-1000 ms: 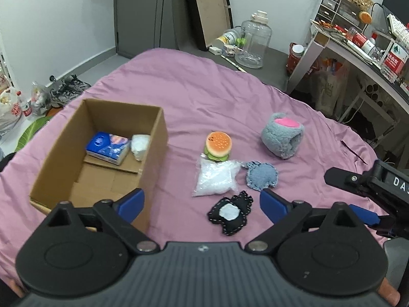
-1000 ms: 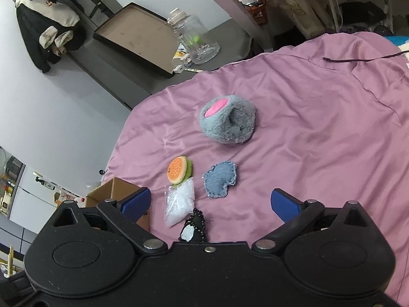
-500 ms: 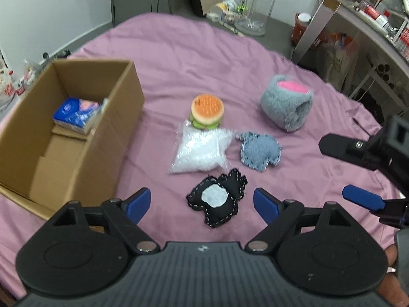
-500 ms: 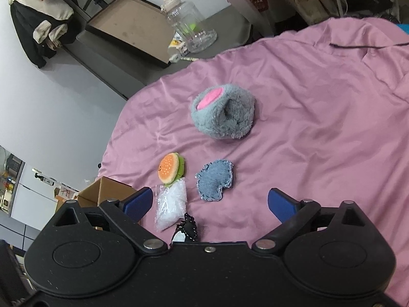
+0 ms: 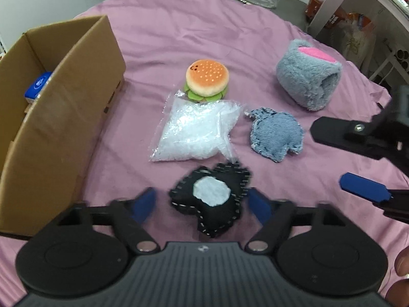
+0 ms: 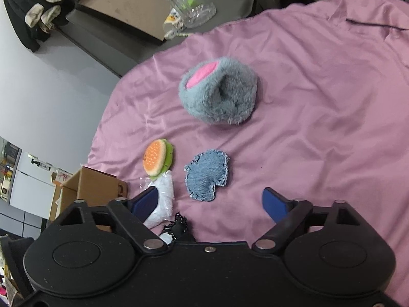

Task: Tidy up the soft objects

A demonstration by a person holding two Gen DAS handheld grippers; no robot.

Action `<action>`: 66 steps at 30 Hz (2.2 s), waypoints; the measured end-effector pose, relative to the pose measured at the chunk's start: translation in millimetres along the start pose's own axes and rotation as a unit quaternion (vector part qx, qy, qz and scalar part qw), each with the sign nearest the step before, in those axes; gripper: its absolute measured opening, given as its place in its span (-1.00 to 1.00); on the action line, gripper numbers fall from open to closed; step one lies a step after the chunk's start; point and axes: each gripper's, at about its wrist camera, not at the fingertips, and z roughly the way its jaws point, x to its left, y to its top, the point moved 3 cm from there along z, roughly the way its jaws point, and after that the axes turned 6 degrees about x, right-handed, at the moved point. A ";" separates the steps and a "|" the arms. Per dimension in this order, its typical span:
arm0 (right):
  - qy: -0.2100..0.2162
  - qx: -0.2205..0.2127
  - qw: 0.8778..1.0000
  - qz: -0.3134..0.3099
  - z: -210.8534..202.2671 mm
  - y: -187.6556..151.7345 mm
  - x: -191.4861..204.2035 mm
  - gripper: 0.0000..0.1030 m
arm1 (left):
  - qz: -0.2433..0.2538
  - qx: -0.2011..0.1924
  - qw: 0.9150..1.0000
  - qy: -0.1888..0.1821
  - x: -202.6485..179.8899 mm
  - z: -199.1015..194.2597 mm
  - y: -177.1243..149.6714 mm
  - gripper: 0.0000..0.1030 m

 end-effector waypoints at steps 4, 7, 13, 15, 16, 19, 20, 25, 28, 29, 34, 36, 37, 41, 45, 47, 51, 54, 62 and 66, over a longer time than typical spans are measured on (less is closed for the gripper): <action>0.013 0.010 1.000 0.002 14.7 5.5 -1.5 0.47 | -0.038 -0.015 0.999 0.000 8.1 0.7 2.9 -0.16; 0.010 0.015 1.000 0.007 24.9 10.3 -2.5 0.44 | -0.051 -0.016 0.999 -0.005 9.2 0.7 5.8 -0.20; -0.005 0.023 1.000 0.013 44.5 16.1 -1.1 0.44 | -0.066 -0.017 0.998 -0.014 11.6 2.7 6.0 -0.21; -0.010 0.020 1.000 0.009 48.9 17.7 1.8 0.44 | -0.067 -0.019 0.997 -0.019 12.6 3.0 5.5 -0.21; -0.014 0.019 1.000 0.006 51.6 18.4 3.7 0.44 | -0.066 -0.019 0.997 -0.021 13.2 3.5 5.2 -0.21; -0.024 0.017 1.000 0.001 58.1 20.1 6.6 0.44 | -0.062 -0.018 0.998 -0.028 16.3 2.8 5.2 -0.23; -0.029 0.015 0.999 -0.003 59.4 20.2 8.3 0.38 | -0.064 -0.017 0.997 -0.031 17.9 1.8 5.9 -0.26; -0.042 0.018 0.999 -0.014 61.0 17.8 12.3 -0.33 | -0.069 -0.019 0.997 -0.042 23.6 -4.5 8.6 -0.36; -0.046 0.015 0.999 -0.015 53.4 13.9 13.4 -0.38 | -0.073 -0.027 0.996 -0.043 27.5 -9.1 9.3 -0.37; -0.047 0.011 0.999 -0.014 49.3 12.2 13.8 -0.39 | -0.074 -0.027 0.996 -0.045 28.5 -10.9 8.4 -0.37; -0.058 -0.005 0.998 -0.013 28.6 -0.6 13.5 -0.39 | -0.073 -0.037 0.995 -0.058 32.7 -26.8 0.9 -0.37; -0.072 -0.007 0.997 -0.016 20.2 -9.6 12.3 -0.39 | -0.065 -0.042 0.995 -0.064 32.0 -34.8 -2.4 -0.37; -0.078 -0.008 0.997 -0.018 15.2 -13.8 12.0 -0.39 | -0.063 -0.043 0.995 -0.067 31.9 -37.7 -3.5 -0.37; -0.087 -0.030 0.996 -0.020 -7.6 -20.8 15.9 -0.39 | -0.055 -0.054 0.993 -0.085 31.2 -55.5 -8.9 -0.37; -0.095 -0.055 0.994 -0.011 -25.7 -27.8 20.4 -0.39 | -0.050 -0.062 0.992 -0.100 35.5 -75.5 -12.5 -0.37; -0.098 -0.064 0.993 -0.008 -36.1 -32.1 22.9 -0.39 | -0.044 -0.067 0.992 -0.101 38.1 -85.2 -14.1 -0.36; -0.103 -0.086 0.991 -0.002 -58.1 -40.3 30.2 -0.39 | -0.035 -0.070 0.991 -0.107 45.6 -104.1 -17.6 -0.36; -0.094 -0.100 0.991 0.005 -73.0 -51.1 34.4 -0.39 | -0.020 -0.079 0.991 -0.110 48.8 -119.0 -21.2 -0.36; -0.085 -0.135 0.987 -0.011 -110.9 -74.0 58.5 -0.39 | 0.007 -0.096 0.988 -0.120 57.2 -152.5 -31.9 -0.36; -0.089 -0.146 0.985 -0.024 -123.1 -81.1 72.2 -0.39 | 0.021 -0.106 0.986 -0.126 62.3 -169.1 -35.6 -0.36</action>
